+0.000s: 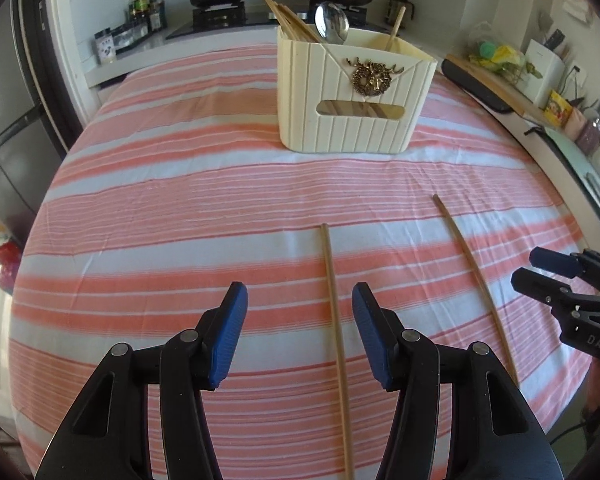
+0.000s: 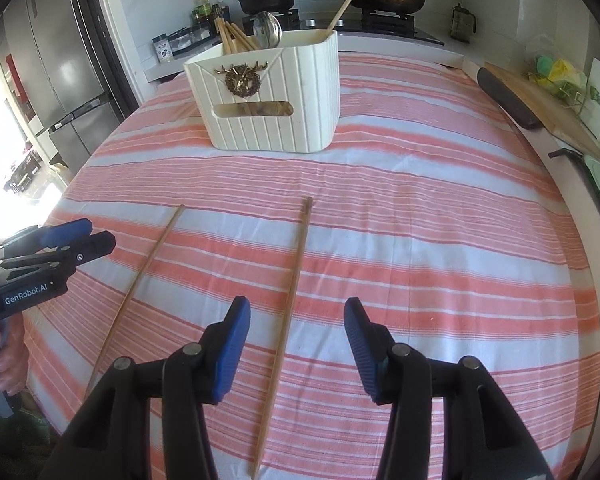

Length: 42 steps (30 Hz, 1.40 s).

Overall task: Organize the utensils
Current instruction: 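Close the left tool on a wooden chopstick while the right tool grasps the other chopstick, then carry both chopsticks into the cream box and open both tools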

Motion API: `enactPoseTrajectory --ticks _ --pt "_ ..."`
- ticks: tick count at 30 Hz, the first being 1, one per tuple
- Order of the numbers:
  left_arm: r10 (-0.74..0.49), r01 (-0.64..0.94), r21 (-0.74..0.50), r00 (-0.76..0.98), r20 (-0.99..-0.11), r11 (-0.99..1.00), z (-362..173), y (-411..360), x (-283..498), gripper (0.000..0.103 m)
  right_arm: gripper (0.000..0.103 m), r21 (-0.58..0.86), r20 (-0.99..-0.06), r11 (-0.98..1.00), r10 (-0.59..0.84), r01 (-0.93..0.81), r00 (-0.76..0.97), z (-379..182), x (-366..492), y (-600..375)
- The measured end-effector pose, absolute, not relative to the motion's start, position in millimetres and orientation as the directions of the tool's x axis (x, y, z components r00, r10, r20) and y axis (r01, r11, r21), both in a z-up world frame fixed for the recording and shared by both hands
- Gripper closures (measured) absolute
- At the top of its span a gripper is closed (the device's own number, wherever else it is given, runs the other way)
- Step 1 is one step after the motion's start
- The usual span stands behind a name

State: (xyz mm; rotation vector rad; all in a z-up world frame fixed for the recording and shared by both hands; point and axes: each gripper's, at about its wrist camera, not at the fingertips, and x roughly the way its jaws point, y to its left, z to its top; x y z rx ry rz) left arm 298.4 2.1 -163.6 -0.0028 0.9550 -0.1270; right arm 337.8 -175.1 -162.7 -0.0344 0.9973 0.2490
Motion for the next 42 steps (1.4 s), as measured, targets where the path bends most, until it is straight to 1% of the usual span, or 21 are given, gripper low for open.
enactPoseTrajectory --ticks 6,8,11,12,15,18,19,20,21,22,23,24,25,27,30,33,39,42 --pt "-0.089 0.113 -0.029 0.571 -0.816 0.993 -167 2 302 0.046 0.053 0.064 -0.843 0.972 0.174 -0.225 0.51 -167 345 -173" --pt "-0.103 0.115 -0.046 0.562 -0.821 0.992 -169 4 304 0.044 0.053 0.069 -0.845 0.974 0.173 -0.218 0.506 -168 348 -176" --pt "-0.165 0.131 -0.113 0.514 -0.842 0.985 -176 8 313 0.039 0.053 0.094 -0.847 0.98 0.172 -0.176 0.504 -167 359 -185" --pt "-0.168 0.139 -0.113 0.497 -0.851 0.984 -180 6 317 0.038 0.053 0.105 -0.846 0.981 0.176 -0.165 0.504 -166 363 -186" --pt "-0.123 0.166 -0.051 0.464 -0.877 0.985 -194 -9 329 0.038 0.053 0.125 -0.861 0.972 0.206 -0.2 0.465 -173 381 -177" --pt "-0.072 0.188 0.012 0.437 -0.896 0.982 -207 -24 341 0.039 0.053 0.107 -0.894 0.969 0.192 -0.224 0.405 -193 403 -160" --pt "-0.066 0.189 0.022 0.45 -0.891 0.982 -207 -26 342 0.04 0.053 0.092 -0.902 0.97 0.177 -0.225 0.395 -199 410 -155" --pt "-0.073 0.194 0.019 0.453 -0.888 0.981 -206 -27 344 0.053 0.053 0.075 -0.907 0.971 0.161 -0.228 0.389 -205 416 -150" --pt "-0.095 0.204 0.0 0.452 -0.887 0.979 -205 -28 345 0.075 0.056 0.045 -0.9 0.971 0.142 -0.235 0.413 -205 419 -146" --pt "-0.098 0.208 -0.002 0.453 -0.886 0.978 -204 -30 346 0.087 0.078 0.012 -0.898 0.97 0.117 -0.242 0.425 -206 422 -141" --pt "-0.089 0.208 0.009 0.457 -0.885 0.978 -204 -31 347 0.098 0.087 -0.014 -0.898 0.97 0.095 -0.243 0.43 -205 425 -138" --pt "-0.086 0.208 0.014 0.464 -0.882 0.978 -204 -32 348 0.099 0.096 0.0 -0.901 0.97 0.105 -0.242 0.421 -204 428 -137" --pt "-0.088 0.209 0.014 0.472 -0.877 0.978 -203 -32 347 0.099 0.097 0.035 -0.903 0.971 0.132 -0.236 0.409 -203 430 -138" --pt "-0.109 0.206 -0.007 0.487 -0.866 0.978 -198 -28 344 0.099 0.097 0.058 -0.894 0.972 0.153 -0.229 0.421 -196 429 -141" --pt "-0.171 0.2 -0.07 0.553 -0.815 0.977 -168 -17 332 0.099 0.097 0.121 -0.847 0.963 0.226 -0.239 0.48 -164 413 -150" --pt "-0.254 0.223 -0.143 0.625 -0.738 0.964 -123 -4 316 0.099 0.097 0.169 -0.784 0.95 0.292 -0.264 0.548 -122 392 -161" --pt "-0.358 0.279 -0.223 0.735 -0.576 0.934 -37 13 293 0.099 0.097 0.16 -0.642 0.931 0.35 -0.328 0.682 -39 361 -169" --pt "-0.378 0.289 -0.248 0.784 -0.493 0.924 4 22 296 0.099 0.097 0.15 -0.563 0.93 0.359 -0.335 0.744 -3 362 -169"
